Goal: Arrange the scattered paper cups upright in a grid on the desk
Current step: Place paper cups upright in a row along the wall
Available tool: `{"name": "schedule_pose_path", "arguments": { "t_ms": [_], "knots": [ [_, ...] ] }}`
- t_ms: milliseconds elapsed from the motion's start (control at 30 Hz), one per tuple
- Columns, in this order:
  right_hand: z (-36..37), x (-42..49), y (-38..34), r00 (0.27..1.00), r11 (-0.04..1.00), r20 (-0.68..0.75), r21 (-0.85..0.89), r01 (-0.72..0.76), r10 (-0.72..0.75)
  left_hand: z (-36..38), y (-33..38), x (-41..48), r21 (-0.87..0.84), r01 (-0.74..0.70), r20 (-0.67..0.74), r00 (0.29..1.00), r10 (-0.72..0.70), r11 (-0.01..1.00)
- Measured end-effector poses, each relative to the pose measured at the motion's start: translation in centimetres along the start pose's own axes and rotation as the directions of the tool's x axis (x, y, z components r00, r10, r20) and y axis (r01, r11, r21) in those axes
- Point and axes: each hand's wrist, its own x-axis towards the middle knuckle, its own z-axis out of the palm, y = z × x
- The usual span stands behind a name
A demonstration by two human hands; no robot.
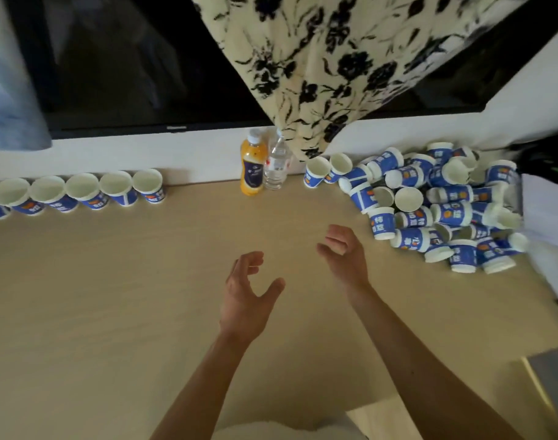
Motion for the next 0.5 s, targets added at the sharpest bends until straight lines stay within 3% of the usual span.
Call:
{"name": "schedule_pose_path", "arguments": {
  "t_ms": [133, 267, 367, 500],
  "knots": [
    [-5.3, 2.5, 1.6, 1.000, 0.999, -0.009, -0.051, -0.019, 0.019, 4.9, 2.3, -0.8, 0.009, -0.012, 0.035, 0.999, 0.011, 1.000],
    [-10.2, 5.1, 3.8, 0.997, 0.969, -0.080, -0.248, -0.009, -0.011, 8.5, 4.4, -1.5, 0.033, -0.021, 0.063, 0.998, 0.019, 0.999],
    [-11.9, 7.6, 5.1, 0.998, 0.873, -0.033, -0.486, 0.032, -0.054, 9.5, 5.1, -2.0, 0.042, -0.031, 0.068, 0.997, 0.028, 0.999],
    [-13.1, 11.5, 6.4, 0.990, 0.719, 0.111, -0.681, 0.139, -0.085, 9.9, 5.5, -2.7, 0.097, -0.056, 0.072, 0.996, 0.049, 0.994]
  ]
}}
